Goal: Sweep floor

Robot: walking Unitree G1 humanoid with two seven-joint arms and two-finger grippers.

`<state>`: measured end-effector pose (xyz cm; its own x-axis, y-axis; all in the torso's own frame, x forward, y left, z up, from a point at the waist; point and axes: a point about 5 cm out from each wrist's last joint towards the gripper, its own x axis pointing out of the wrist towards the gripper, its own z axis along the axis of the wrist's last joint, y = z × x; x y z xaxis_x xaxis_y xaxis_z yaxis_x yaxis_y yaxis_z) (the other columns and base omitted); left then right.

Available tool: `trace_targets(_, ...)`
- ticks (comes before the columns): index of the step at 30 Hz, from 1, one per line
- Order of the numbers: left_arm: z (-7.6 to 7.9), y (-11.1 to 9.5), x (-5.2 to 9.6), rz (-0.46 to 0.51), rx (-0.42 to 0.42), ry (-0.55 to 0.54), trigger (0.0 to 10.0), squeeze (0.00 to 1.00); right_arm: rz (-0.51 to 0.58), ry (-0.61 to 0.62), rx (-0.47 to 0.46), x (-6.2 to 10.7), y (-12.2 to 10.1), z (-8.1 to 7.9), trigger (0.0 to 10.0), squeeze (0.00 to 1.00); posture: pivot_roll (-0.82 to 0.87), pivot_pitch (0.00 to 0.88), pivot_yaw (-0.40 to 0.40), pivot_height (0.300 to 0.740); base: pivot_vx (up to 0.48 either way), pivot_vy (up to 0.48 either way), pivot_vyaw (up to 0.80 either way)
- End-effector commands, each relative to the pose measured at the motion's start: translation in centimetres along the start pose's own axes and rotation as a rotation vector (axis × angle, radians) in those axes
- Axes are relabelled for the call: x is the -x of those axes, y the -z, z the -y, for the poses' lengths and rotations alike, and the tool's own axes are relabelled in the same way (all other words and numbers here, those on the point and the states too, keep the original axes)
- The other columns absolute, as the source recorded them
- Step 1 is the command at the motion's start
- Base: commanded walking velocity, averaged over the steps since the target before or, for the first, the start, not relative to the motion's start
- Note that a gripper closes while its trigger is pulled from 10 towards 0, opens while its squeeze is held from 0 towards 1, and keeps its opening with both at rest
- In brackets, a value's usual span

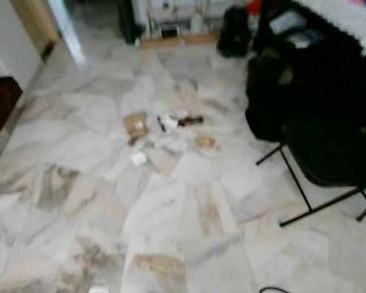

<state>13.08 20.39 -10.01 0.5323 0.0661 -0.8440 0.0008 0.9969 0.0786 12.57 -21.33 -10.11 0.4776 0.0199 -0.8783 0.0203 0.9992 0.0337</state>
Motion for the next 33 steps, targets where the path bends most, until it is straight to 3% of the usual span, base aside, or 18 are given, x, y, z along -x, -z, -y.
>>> trace_targets(1, 1.54, 0.96, 0.12, -0.035, 0.021, 0.051, 10.0, 0.0, -0.016, 0.008, -0.009, 0.32, 1.04, 0.41, 10.0, 0.0, 0.03, 0.155, -0.018, 0.74, 0.27, 0.0, 0.46)
trace_targets(33, 1.55, 1.05, 0.13, -0.044, -0.001, 0.06, 10.0, 0.0, -0.017, 0.012, -0.014, 0.36, 1.21, 0.38, 10.0, 0.0, 0.02, 0.145, -0.008, 0.74, 0.269, 0.0, 0.55)
